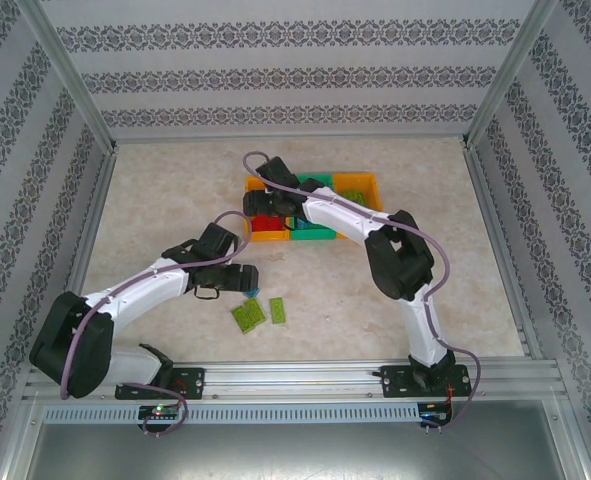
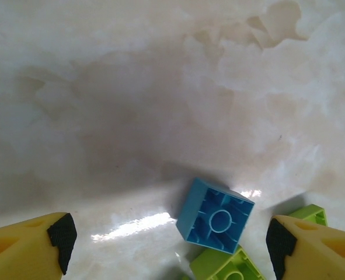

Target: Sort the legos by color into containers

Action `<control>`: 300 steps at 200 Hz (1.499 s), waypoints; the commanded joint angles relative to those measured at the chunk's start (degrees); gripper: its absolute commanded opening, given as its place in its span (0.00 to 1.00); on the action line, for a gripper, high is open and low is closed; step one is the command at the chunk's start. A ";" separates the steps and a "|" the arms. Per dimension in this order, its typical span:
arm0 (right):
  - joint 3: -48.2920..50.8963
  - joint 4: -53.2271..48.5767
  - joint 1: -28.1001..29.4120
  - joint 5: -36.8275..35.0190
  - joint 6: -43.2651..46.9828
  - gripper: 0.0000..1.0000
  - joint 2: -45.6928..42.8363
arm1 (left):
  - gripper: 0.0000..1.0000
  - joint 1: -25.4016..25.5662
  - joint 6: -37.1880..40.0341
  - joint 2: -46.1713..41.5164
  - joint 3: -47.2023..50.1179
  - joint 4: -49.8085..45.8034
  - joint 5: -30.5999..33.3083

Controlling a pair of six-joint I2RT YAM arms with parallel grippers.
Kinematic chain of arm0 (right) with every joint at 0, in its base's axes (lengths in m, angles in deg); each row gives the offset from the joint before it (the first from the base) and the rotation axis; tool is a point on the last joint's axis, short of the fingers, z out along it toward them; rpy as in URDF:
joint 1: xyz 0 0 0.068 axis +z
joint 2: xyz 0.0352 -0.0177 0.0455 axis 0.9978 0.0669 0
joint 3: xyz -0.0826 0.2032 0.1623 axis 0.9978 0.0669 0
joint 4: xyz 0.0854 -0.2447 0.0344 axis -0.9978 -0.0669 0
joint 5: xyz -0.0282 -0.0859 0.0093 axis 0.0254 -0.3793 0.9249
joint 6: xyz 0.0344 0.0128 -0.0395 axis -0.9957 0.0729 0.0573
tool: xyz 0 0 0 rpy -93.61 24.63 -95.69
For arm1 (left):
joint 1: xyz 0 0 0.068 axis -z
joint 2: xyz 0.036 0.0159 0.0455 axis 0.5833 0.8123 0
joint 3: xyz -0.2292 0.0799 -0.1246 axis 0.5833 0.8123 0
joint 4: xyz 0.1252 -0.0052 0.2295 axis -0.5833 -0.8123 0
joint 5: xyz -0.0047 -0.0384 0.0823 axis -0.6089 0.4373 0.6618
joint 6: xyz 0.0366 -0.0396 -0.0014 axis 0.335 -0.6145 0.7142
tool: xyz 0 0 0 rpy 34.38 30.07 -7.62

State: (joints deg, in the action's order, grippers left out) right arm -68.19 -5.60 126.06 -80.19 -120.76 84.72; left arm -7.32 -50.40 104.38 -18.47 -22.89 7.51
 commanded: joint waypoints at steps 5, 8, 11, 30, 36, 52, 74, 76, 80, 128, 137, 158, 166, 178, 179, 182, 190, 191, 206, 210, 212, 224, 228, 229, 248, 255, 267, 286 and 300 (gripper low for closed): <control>4.16 2.79 0.14 0.01 -0.08 0.79 -8.37 | 0.82 1.92 1.78 1.73 -2.02 1.96 -1.03; 4.87 3.06 0.14 0.07 -0.13 0.79 -9.09 | 0.81 2.07 1.88 1.90 -2.10 1.96 -1.11; 5.51 3.38 0.10 -0.01 -0.07 0.79 -9.83 | 0.80 2.25 2.03 2.19 -2.29 1.96 -1.30; 9.85 4.05 0.01 -1.12 0.78 0.81 -14.18 | 0.79 3.10 2.75 3.62 -2.89 1.48 -1.32; 11.15 3.84 -0.10 -1.83 1.08 0.81 -15.55 | 0.79 3.30 2.86 3.98 -2.89 1.52 -1.47; 15.08 3.96 -0.88 -3.30 1.58 0.83 -19.14 | 0.78 3.89 3.40 4.69 -3.10 1.46 -2.05; 20.92 3.83 -2.78 -4.85 1.85 0.83 -23.52 | 0.76 4.75 4.42 5.64 -3.64 0.19 -1.50; 21.45 3.87 -3.00 -4.97 1.85 0.83 -23.95 | 0.76 4.86 4.53 5.74 -3.67 0.09 -1.40; 22.52 3.84 -3.48 -5.15 1.82 0.84 -24.72 | 0.76 5.01 4.70 5.96 -3.75 -0.12 -1.28; 33.90 4.29 -9.40 -6.56 1.58 0.86 -34.02 | 0.72 6.09 5.39 9.22 -4.54 -0.47 -0.37; 35.84 4.09 -10.52 -6.93 1.65 0.86 -35.69 | 0.69 6.18 5.55 9.87 -4.86 -0.54 -0.38; 40.39 3.93 -12.91 -7.28 1.68 0.87 -39.46 | 0.67 6.36 5.84 11.07 -5.48 -0.93 0.23; 42.04 3.92 -13.72 -7.46 1.58 0.87 -40.79 | 0.67 6.45 5.88 11.48 -5.74 -1.10 0.54; 44.13 3.64 -14.79 -7.56 1.58 0.88 -42.59 | 0.65 6.45 5.97 11.96 -5.96 -1.20 0.66; 44.31 3.64 -14.86 -7.56 1.54 0.88 -42.72 | 0.64 6.45 5.95 12.03 -6.01 -1.24 0.58; 44.88 3.60 -15.09 -7.53 1.51 0.88 -43.08 | 0.64 6.45 5.97 12.16 -6.09 -1.29 0.60; 46.19 3.53 -15.66 -7.53 1.49 0.88 -44.27 | 0.61 6.45 5.96 12.57 -6.36 -1.59 0.86; 46.34 3.55 -15.74 -7.55 1.50 0.88 -44.39 | 0.61 6.45 5.95 12.56 -6.43 -1.66 0.90; 48.58 3.44 -16.83 -7.57 1.25 0.89 -46.51 | 0.54 6.45 6.00 13.32 -6.87 -1.90 1.29; 49.17 3.41 -17.11 -7.59 1.19 0.89 -47.07 | 0.52 6.51 5.97 13.44 -6.95 -1.88 1.27; 49.45 3.39 -17.33 -7.57 1.16 0.89 -47.31 | 0.51 6.46 5.99 13.54 -6.94 -1.97 1.23; 50.84 3.43 -18.27 -7.48 1.01 0.89 -48.89 | 0.46 6.45 5.96 14.04 -7.28 -2.08 1.21; 51.24 3.38 -18.55 -7.53 1.00 0.89 -49.41 | 0.44 6.45 5.96 14.16 -7.36 -2.16 1.29; 51.33 3.38 -18.59 -7.54 1.03 0.89 -49.55 | 0.43 6.45 5.95 14.23 -7.37 -2.21 1.29; 52.88 3.17 -19.93 -7.46 1.02 0.90 -51.84 | 0.38 6.49 5.87 14.98 -7.88 -2.65 1.39; 53.32 3.13 -20.32 -7.46 1.02 0.90 -52.68 | 0.37 6.45 5.76 15.31 -8.03 -2.85 1.65; 54.02 3.08 -20.97 -7.31 1.03 0.90 -53.79 | 0.36 6.45 5.42 15.62 -8.40 -2.92 2.06; 54.91 2.60 -21.30 -7.41 1.50 0.90 -55.19 | 0.31 6.49 4.81 15.71 -9.34 -2.99 2.77; 55.73 2.16 -21.37 -7.64 1.94 0.89 -55.80 | 0.29 6.45 4.58 15.63 -11.02 -3.31 2.92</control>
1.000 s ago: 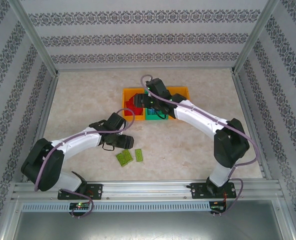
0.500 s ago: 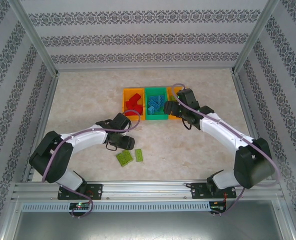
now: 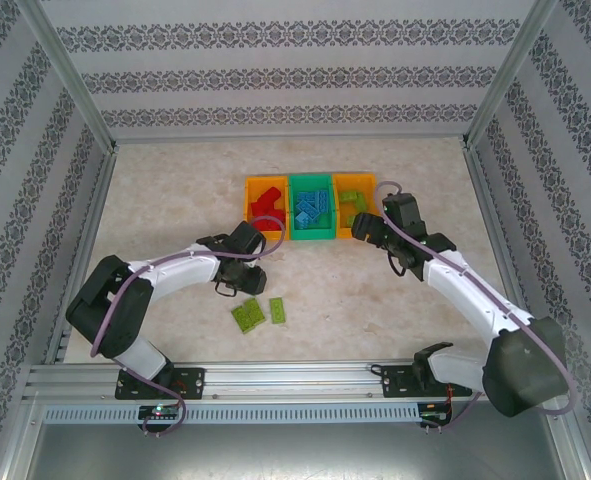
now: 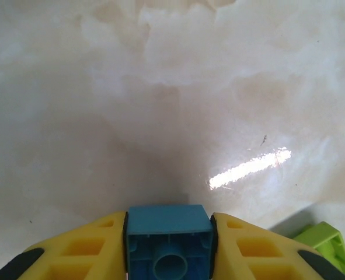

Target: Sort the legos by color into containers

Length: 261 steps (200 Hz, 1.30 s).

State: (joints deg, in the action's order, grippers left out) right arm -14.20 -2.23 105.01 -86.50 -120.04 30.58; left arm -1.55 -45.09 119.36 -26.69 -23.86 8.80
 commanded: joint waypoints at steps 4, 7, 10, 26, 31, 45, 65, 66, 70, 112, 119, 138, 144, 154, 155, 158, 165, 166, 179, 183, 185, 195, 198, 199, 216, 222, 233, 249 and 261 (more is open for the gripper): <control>2.08 -1.14 -0.32 -1.15 1.24 0.89 -1.79 | 0.29 0.68 -0.76 0.65 -3.42 -2.39 1.70; 2.36 -1.10 -0.29 -1.10 1.23 0.89 -1.88 | 0.29 0.68 -0.77 0.65 -3.91 -2.43 1.73; 2.67 -0.99 -0.30 -0.89 1.22 0.89 -1.93 | 0.29 0.68 -0.82 0.65 -4.52 -2.50 1.76; 4.58 -0.56 -0.02 -0.09 0.99 0.88 -2.09 | 0.29 0.68 -0.66 0.91 -8.38 -2.79 1.68; 5.23 -0.38 0.24 -0.03 0.72 0.88 -2.13 | 0.29 0.68 -0.59 1.07 -9.92 -2.86 1.53; 7.35 0.46 1.45 -0.29 -0.07 0.87 -2.48 | 0.29 0.68 0.00 2.15 -14.88 -2.96 1.07; 9.46 0.82 5.14 -2.18 -0.91 0.86 -2.68 | 0.29 0.50 0.79 5.21 -23.17 -3.48 1.19; 9.56 0.82 5.36 -2.24 -0.90 0.86 -2.68 | 0.29 0.46 0.84 5.48 -23.73 -3.49 1.22; 9.83 0.81 6.19 -2.71 -1.05 0.86 -2.68 | 0.29 0.41 1.02 6.41 -25.65 -3.62 1.36; 12.37 1.60 13.68 -6.96 -4.32 0.87 -2.70 | 0.29 -1.57 0.49 19.25 -44.86 -6.19 0.09; 12.76 1.80 14.61 -7.60 -4.78 0.87 -2.57 | 0.29 -2.16 -0.03 21.65 -47.60 -6.54 -0.56; 13.51 2.84 17.23 -8.66 -5.88 0.87 -1.90 | 0.29 -3.39 -0.98 27.54 -54.65 -7.47 -0.87; 13.53 2.85 18.17 -9.17 -6.25 0.87 -1.49 | 0.29 -3.68 -1.10 29.34 -56.96 -8.15 -0.85; 13.51 2.99 19.48 -9.88 -6.67 0.87 -0.81 | 0.30 -4.07 -1.30 31.99 -60.55 -9.34 -0.64; 13.47 3.00 19.60 -9.96 -6.72 0.87 -0.73 | 0.30 -4.11 -1.39 32.23 -60.88 -9.45 -0.67; 13.42 3.01 20.01 -10.17 -6.88 0.87 -0.56 | 0.31 -4.19 -1.42 32.91 -61.73 -9.65 -0.55; 13.21 3.14 20.83 -10.43 -7.11 0.87 -0.03 | 0.32 -4.26 -1.66 34.19 -63.39 -9.90 -0.25; 13.25 3.18 21.04 -10.46 -7.17 0.87 0.14 | 0.33 -4.30 -1.70 34.34 -63.62 -9.91 -0.21; 13.04 3.62 22.24 -10.71 -7.46 0.87 1.01 | 0.36 -4.42 -1.94 35.97 -65.71 -10.11 0.00; 12.98 3.77 22.67 -10.81 -7.55 0.87 1.23 | 0.38 -4.46 -2.08 36.33 -66.19 -10.25 0.00; 12.99 3.77 22.91 -10.87 -7.61 0.87 1.37 | 0.39 -4.50 -2.13 36.48 -66.39 -10.26 0.07; 12.77 4.23 23.87 -11.05 -7.57 0.87 2.01 | 0.42 -4.49 -2.59 36.87 -66.99 -10.35 0.15; 12.74 4.32 24.27 -11.13 -7.57 0.87 2.25 | 0.43 -4.46 -2.75 36.88 -67.01 -10.27 0.16; 12.69 4.37 24.37 -11.15 -7.52 0.87 2.24 | 0.44 -4.44 -2.82 36.91 -67.01 -10.18 0.17; 12.05 4.97 26.58 -11.72 -6.97 0.87 3.65 | 0.62 -4.44 -3.87 36.34 -66.68 -10.09 0.19; 11.61 5.08 27.46 -11.77 -6.59 0.86 4.25 | 0.65 -4.50 -4.17 35.85 -66.29 -9.89 -0.09; 10.71 4.91 29.15 -11.92 -6.04 0.85 5.47 | 0.74 -4.46 -4.84 34.25 -64.90 -9.17 -0.36; 8.96 4.11 31.65 -11.95 -6.34 0.82 7.46 | 0.86 -4.43 -5.81 30.55 -61.31 -7.04 -0.30; 7.42 3.46 33.88 -11.84 -7.47 0.79 9.14 | 0.96 -4.44 -6.06 27.18 -58.25 -5.81 0.23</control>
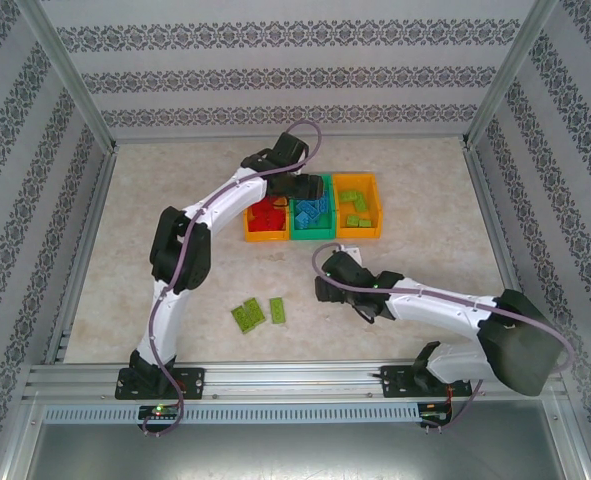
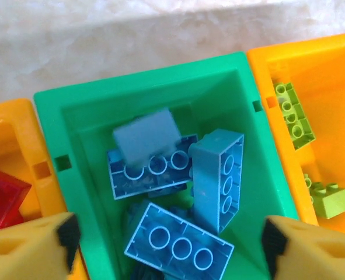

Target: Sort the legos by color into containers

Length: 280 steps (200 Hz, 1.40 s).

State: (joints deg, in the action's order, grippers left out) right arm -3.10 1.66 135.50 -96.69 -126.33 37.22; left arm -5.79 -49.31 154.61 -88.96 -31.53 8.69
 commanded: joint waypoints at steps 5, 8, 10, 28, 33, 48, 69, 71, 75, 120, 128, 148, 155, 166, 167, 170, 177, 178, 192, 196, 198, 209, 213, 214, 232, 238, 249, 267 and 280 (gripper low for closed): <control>-4.32 -0.42 4.33 -1.61 -1.67 0.79 3.30 | 1.00 -0.24 -1.88 -9.55 5.16 2.33 0.79; -4.86 -0.44 5.21 -1.61 -2.08 0.78 3.95 | 1.00 -0.27 -1.91 -10.47 6.10 2.60 1.12; -5.04 -0.53 5.45 -1.61 -2.25 0.78 4.08 | 1.00 -0.27 -1.92 -11.02 6.67 2.73 1.27; -8.29 -1.38 8.90 -1.70 -5.13 0.79 7.70 | 0.99 -0.27 -1.59 -16.60 12.85 3.83 3.31; -9.20 -1.62 9.68 -1.72 -6.20 0.79 8.95 | 0.99 -0.34 -1.57 -18.14 14.40 4.27 3.75; -12.06 -1.48 11.80 -1.37 -8.87 0.80 12.42 | 0.99 -0.68 -1.52 -22.63 20.28 5.38 4.82; -16.32 -2.09 14.25 -1.17 -11.01 0.80 16.70 | 1.00 -1.56 -1.83 -28.09 28.28 5.96 6.32; -16.68 -2.24 14.43 -1.21 -11.09 0.80 17.13 | 0.99 -1.71 -1.85 -28.63 29.01 5.94 6.44; -17.37 -2.41 14.85 -1.19 -11.33 0.80 17.76 | 0.99 -1.96 -1.99 -29.63 30.41 6.06 6.61; -20.91 -3.90 17.18 0.50 -12.29 0.80 22.52 | 0.99 -4.45 -3.07 -39.62 43.61 6.20 8.10; -21.00 -4.30 17.17 0.29 -12.60 0.79 22.98 | 0.99 -4.78 -3.23 -41.16 45.25 6.21 8.36; -21.63 -5.17 17.14 -0.11 -12.72 0.78 23.95 | 0.99 -5.50 -3.82 -44.27 48.81 6.20 8.64; -21.97 -5.51 17.11 -0.07 -12.52 0.78 24.43 | 0.99 -5.67 -3.94 -45.25 50.02 6.20 8.76; -22.69 -6.09 17.14 -0.02 -12.26 0.77 25.36 | 0.99 -5.82 -4.24 -46.56 51.37 6.11 8.98; -22.79 -6.08 17.08 -0.02 -12.26 0.77 25.42 | 0.99 -5.81 -4.27 -46.69 51.48 6.11 8.99; -23.06 -6.27 17.08 0.04 -12.17 0.77 25.64 | 0.99 -5.86 -4.35 -46.96 51.81 6.07 8.99; -23.44 -6.31 17.12 0.37 -12.00 0.77 26.14 | 0.99 -5.91 -4.46 -47.60 52.54 6.02 9.16; -23.52 -6.27 17.11 0.44 -11.96 0.77 26.21 | 0.99 -5.90 -4.47 -47.74 52.64 6.02 9.16; -24.05 -6.23 17.18 1.00 -11.81 0.77 26.86 | 0.99 -6.07 -4.49 -48.69 53.72 5.81 9.45; -24.20 -6.24 17.24 1.18 -11.78 0.77 26.88 | 0.99 -6.07 -4.52 -48.83 53.89 5.69 9.58; -24.14 -6.20 17.23 1.20 -11.74 0.77 26.86 | 0.99 -6.07 -4.55 -48.95 54.06 5.61 9.67; -23.86 -5.98 17.29 1.21 -12.05 0.76 26.54 | 0.99 -6.14 -4.56 -49.44 54.54 5.26 9.93; -23.73 -5.90 17.35 1.08 -12.08 0.76 26.41 | 0.99 -6.16 -4.55 -49.69 54.77 5.23 9.96; -23.75 -5.89 17.36 1.10 -12.08 0.76 26.39 | 0.99 -6.16 -4.55 -49.75 54.81 5.23 9.96; -23.57 -7.00 17.36 0.56 -11.79 0.75 26.36 | 0.99 -6.16 -4.81 -50.30 55.61 5.23 10.05; -23.53 -7.73 17.18 0.29 -11.60 0.75 26.46 | 0.99 -6.15 -4.82 -50.42 55.73 5.32 10.09; -23.32 -9.01 16.80 -0.25 -11.44 0.72 26.32 | 0.99 -6.24 -4.82 -50.62 55.92 5.32 10.14; -21.44 -8.90 15.70 -0.63 -11.32 0.68 25.20 | 0.99 -6.25 -4.80 -50.65 56.24 5.32 10.04; -20.26 -8.98 14.79 -0.65 -10.90 0.66 24.49 | 0.99 -6.26 -4.84 -50.68 56.43 5.39 10.05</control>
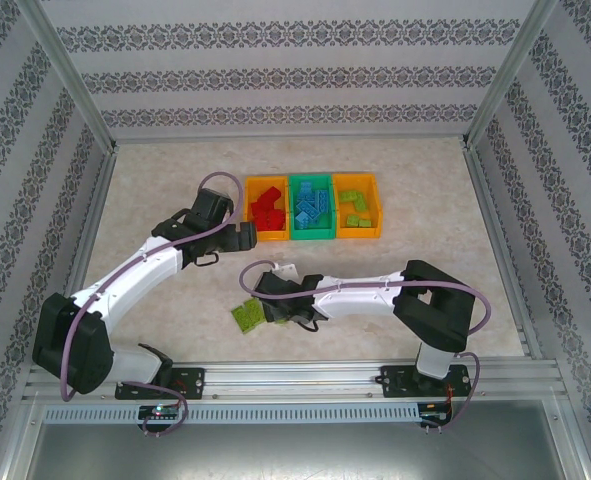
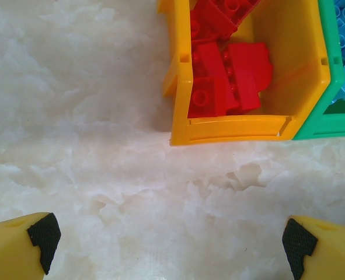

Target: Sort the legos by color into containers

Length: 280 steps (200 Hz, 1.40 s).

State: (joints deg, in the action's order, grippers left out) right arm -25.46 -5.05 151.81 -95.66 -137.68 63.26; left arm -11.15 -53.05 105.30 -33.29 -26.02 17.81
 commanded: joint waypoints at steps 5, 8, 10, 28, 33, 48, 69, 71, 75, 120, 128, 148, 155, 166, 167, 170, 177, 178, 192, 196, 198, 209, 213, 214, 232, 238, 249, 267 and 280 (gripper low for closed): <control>2.42 -2.47 -1.81 -1.71 0.64 0.66 -1.68 | 0.99 -0.94 -1.16 -1.33 0.82 -0.10 0.93; 2.56 -2.72 -2.03 -1.88 0.80 0.66 -1.77 | 0.99 -0.98 -1.17 -1.38 0.78 -0.06 0.89; 2.61 -2.94 -2.22 -1.99 0.90 0.66 -1.78 | 0.99 -0.98 -1.17 -1.36 0.84 -0.02 0.86; 3.87 -4.09 -3.35 -3.19 1.33 0.66 -2.79 | 0.99 -0.98 -1.34 -1.33 1.06 0.15 0.71; 4.52 -4.04 -3.75 -3.32 1.37 0.66 -3.24 | 0.99 -0.97 -1.36 -1.39 1.18 0.16 0.67; 6.56 -3.33 -5.34 -2.84 1.18 0.65 -4.76 | 0.99 -0.98 -1.43 -1.21 1.24 0.33 0.60; 8.31 -2.87 -6.45 -2.26 0.78 0.65 -6.67 | 0.99 -0.98 -1.67 -1.25 1.51 0.58 0.72; 8.40 -2.98 -6.46 -2.26 0.70 0.65 -6.80 | 0.99 -0.94 -1.69 -1.22 1.59 0.60 0.71; 8.43 -3.24 -6.46 -2.28 0.61 0.64 -7.00 | 0.99 -0.96 -1.70 -1.21 1.62 0.67 0.67; 9.02 -3.34 -5.99 -2.37 -0.91 0.75 -10.53 | 0.99 -0.95 -1.37 -1.57 2.21 0.78 0.65; 9.35 -2.79 -5.54 -2.77 0.46 0.76 -11.55 | 0.99 -0.98 -1.19 -1.74 2.36 0.70 0.67; 9.31 -3.57 -5.09 -3.65 6.02 0.80 -13.53 | 0.99 -0.96 -1.00 -2.46 2.84 0.34 0.85; 9.40 -3.96 -5.09 -3.81 8.85 0.82 -14.21 | 0.99 -0.98 -0.91 -2.73 3.03 0.19 0.93; 9.48 -5.15 -5.39 -3.78 12.52 0.86 -15.41 | 0.99 -0.98 -0.93 -3.46 3.52 0.16 1.09; 9.53 -5.24 -5.46 -3.65 12.83 0.86 -15.54 | 1.00 -0.98 -0.88 -3.47 3.55 0.16 1.10; 9.49 -5.58 -5.63 -3.15 13.69 0.87 -15.76 | 0.99 -0.98 -0.82 -3.75 3.67 0.16 1.11; 9.21 -6.88 -6.17 -1.91 14.61 0.88 -16.40 | 0.99 -0.97 -0.97 -4.14 4.04 0.27 1.22; 9.17 -7.12 -6.24 -1.83 14.58 0.88 -16.47 | 0.99 -0.97 -0.94 -4.21 4.12 0.26 1.21; 9.32 -7.31 -6.38 1.12 14.76 0.95 -17.47 | 0.99 -0.97 -1.08 -4.79 4.72 0.34 1.11; 9.74 -6.72 -6.19 2.05 15.01 0.97 -17.82 | 0.99 -0.96 -1.16 -4.93 4.93 0.34 1.08; 9.92 -6.41 -6.05 2.40 15.24 0.98 -17.97 | 0.99 -0.98 -1.17 -4.99 5.01 0.34 1.04; 11.36 -4.37 -4.75 3.33 17.51 0.98 -18.54 | 0.99 -0.94 -1.23 -5.29 5.40 0.38 0.93; 11.64 -4.18 -4.36 3.19 18.04 0.98 -18.57 | 0.99 -0.95 -1.28 -5.37 5.49 0.41 0.92; 11.70 -4.19 -4.29 3.18 18.19 0.98 -18.57 | 0.99 -0.92 -1.27 -5.35 5.50 0.42 0.79; 10.91 -5.54 -3.89 3.41 19.92 0.98 -16.77 | 0.99 -0.98 -1.27 -5.54 5.93 0.34 0.45; 10.24 -6.02 -3.83 3.49 19.84 0.98 -15.88 | 0.99 -0.92 -1.26 -5.53 5.94 0.34 0.36; 8.77 -6.30 -3.78 4.27 19.19 0.98 -13.85 | 0.99 -0.97 -1.17 -5.47 5.86 0.10 0.31; 6.94 -5.62 -3.16 6.06 18.56 0.98 -10.85 | 0.99 -1.02 -1.26 -5.84 6.00 -0.05 0.39; 6.01 -5.53 -2.44 6.00 18.53 0.98 -9.03 | 0.99 -0.96 -1.34 -6.12 6.13 0.07 0.41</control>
State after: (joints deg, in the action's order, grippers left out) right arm -16.74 -9.97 148.07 -91.25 -119.99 51.26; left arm -11.43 -54.10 100.84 -27.56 -25.98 17.94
